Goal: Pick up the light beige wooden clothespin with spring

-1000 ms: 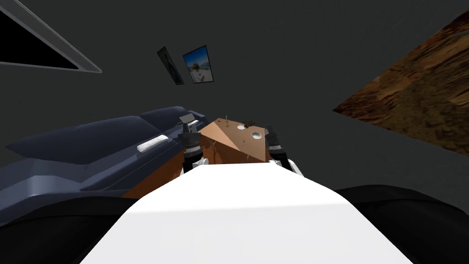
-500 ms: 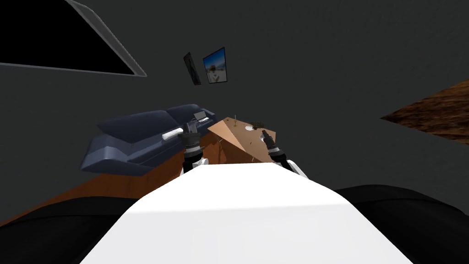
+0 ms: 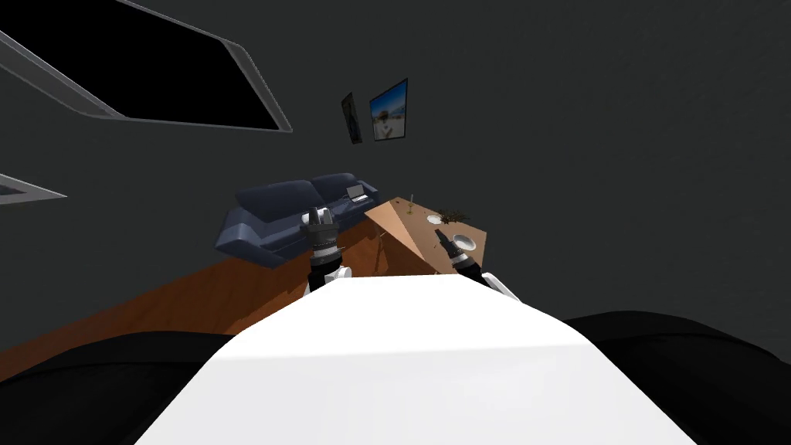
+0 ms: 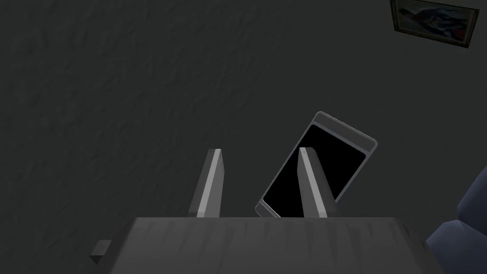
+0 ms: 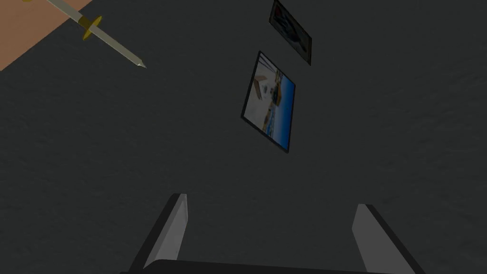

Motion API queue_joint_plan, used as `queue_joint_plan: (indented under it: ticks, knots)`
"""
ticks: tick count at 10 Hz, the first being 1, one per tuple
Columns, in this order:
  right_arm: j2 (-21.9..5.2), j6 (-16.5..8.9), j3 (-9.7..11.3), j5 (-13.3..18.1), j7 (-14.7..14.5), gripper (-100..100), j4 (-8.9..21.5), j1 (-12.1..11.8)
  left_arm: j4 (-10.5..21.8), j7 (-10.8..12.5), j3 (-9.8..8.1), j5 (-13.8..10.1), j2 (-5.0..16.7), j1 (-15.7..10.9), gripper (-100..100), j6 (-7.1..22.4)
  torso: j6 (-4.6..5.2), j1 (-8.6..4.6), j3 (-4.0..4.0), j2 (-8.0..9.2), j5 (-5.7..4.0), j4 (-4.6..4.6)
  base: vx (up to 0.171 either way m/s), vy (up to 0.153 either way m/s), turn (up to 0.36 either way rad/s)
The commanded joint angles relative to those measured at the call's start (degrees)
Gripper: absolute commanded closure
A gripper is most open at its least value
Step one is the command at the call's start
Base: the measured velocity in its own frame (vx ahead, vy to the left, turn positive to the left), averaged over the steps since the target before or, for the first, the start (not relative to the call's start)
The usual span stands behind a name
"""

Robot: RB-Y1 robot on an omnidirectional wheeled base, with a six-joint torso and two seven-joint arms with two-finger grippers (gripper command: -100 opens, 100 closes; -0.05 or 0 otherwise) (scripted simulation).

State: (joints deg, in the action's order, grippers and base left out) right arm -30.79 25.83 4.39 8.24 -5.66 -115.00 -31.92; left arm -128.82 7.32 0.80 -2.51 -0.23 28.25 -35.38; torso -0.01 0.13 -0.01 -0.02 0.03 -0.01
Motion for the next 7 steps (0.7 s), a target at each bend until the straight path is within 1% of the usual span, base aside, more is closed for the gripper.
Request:
queue_joint_plan:
  ticks: [1, 2, 4, 5, 6, 7]
  knots:
    - [-2.86, -0.36, 2.05, 1.26, -0.35, -100, 2.74, -0.24, 0.00, 0.00, 0.00, 0.00, 0.00, 0.00, 0, 0.00, 0.00, 0.00, 0.00, 0.00, 0.00, 0.00, 0.032, 0.043, 0.404]
    - [-3.15, -0.36, 2.05, 1.26, -0.35, -100, 2.74, -0.24, 0.00, 0.00, 0.00, 0.00, 0.00, 0.01, 0, 0.00, 0.02, 0.00, -0.02, -0.03, 0.00, -0.01, 0.026, 0.023, 0.275]
    - [-6.83, -0.33, 5.21, 3.22, -0.93, -100, 7.38, -0.79, 0.00, 0.00, 0.00, 0.00, 0.00, 0.00, 0, 0.00, 0.01, -0.03, -0.01, -0.02, -0.01, 0.00, 0.033, 0.032, 0.427]
    - [-6.83, -0.33, 5.21, 3.22, -0.93, -100, 7.50, -0.79, 0.00, 0.00, -0.01, 0.00, 0.00, 0.01, 0, 0.00, 0.02, -0.02, -0.04, -0.08, 0.00, -0.01, 0.035, 0.019, 0.263]
    - [-8.57, -0.39, 6.86, 4.27, -1.22, -100, 10.10, -1.11, 0.00, 0.00, -0.01, 0.00, 0.00, 0.01, 0, 0.00, 0.06, -0.04, -0.03, -0.04, 0.00, -0.01, 0.024, 0.020, 0.390]
    - [-10.22, -0.50, 8.53, 5.37, -1.51, -100, 12.32, -1.43, 0.00, 0.00, -0.01, 0.00, 0.00, 0.01, 0, 0.00, 0.03, -0.05, -0.01, -0.02, -0.01, 0.00, 0.044, 0.019, 0.506]
